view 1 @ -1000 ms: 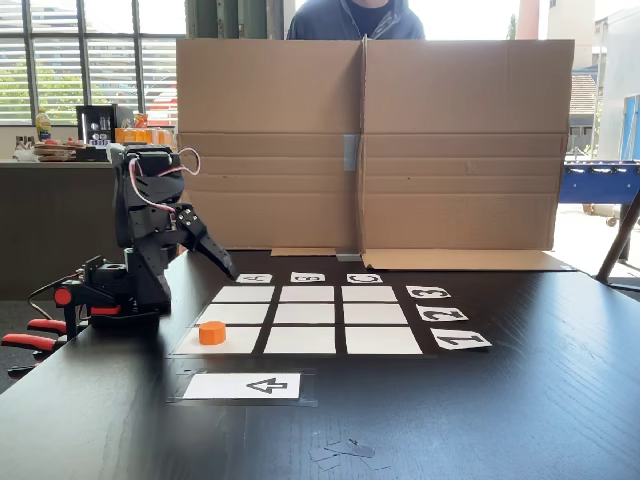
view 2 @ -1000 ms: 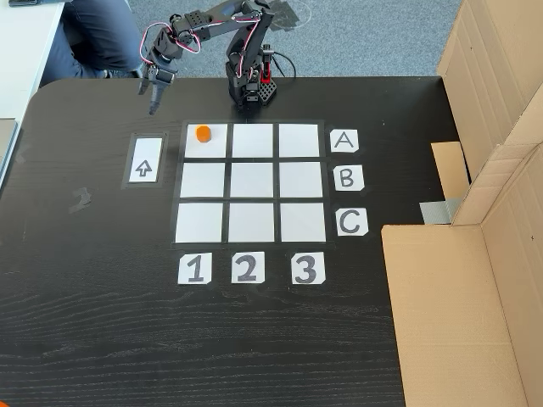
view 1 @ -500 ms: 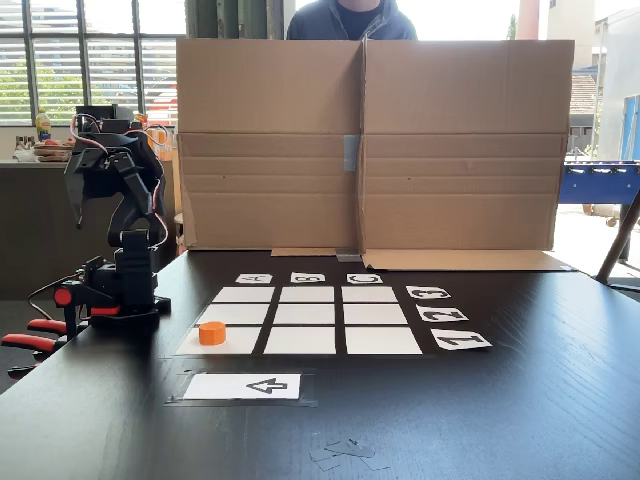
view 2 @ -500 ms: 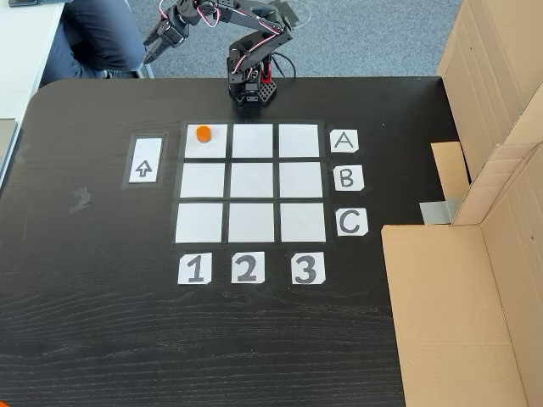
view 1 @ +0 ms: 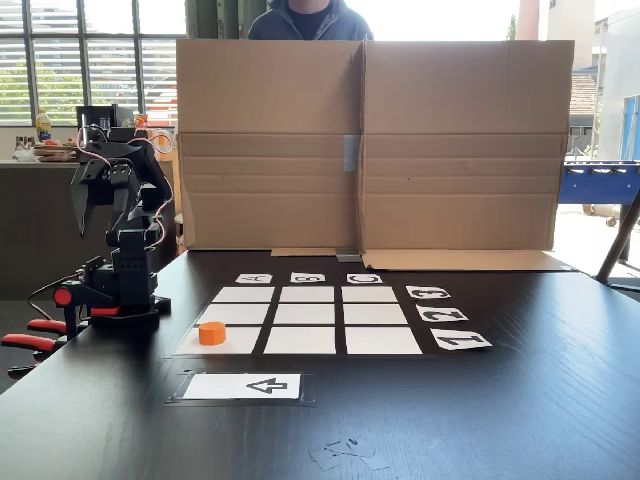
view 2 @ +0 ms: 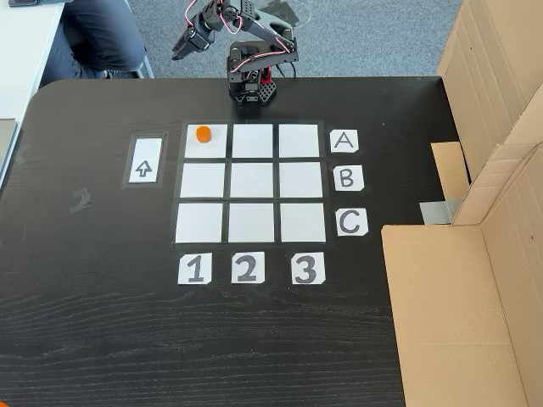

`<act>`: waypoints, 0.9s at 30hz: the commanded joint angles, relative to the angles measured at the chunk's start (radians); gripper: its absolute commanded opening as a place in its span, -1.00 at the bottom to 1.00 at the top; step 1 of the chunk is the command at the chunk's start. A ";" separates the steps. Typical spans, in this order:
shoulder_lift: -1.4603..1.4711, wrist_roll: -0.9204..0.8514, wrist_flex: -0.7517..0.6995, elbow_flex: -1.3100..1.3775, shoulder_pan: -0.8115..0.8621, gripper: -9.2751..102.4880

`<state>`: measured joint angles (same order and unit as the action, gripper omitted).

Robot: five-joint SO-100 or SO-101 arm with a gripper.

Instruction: Pick up the round, orange token and place it in the grid on square A1.

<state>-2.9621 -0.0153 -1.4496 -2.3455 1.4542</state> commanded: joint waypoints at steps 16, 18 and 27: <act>-0.230 0.002 0.048 -0.325 0.012 -0.85; -0.242 0.002 0.078 -0.357 0.017 -0.85; -0.359 0.005 0.190 -0.551 0.046 -0.85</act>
<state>-3.3042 -0.0153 -1.2977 -2.8747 1.4880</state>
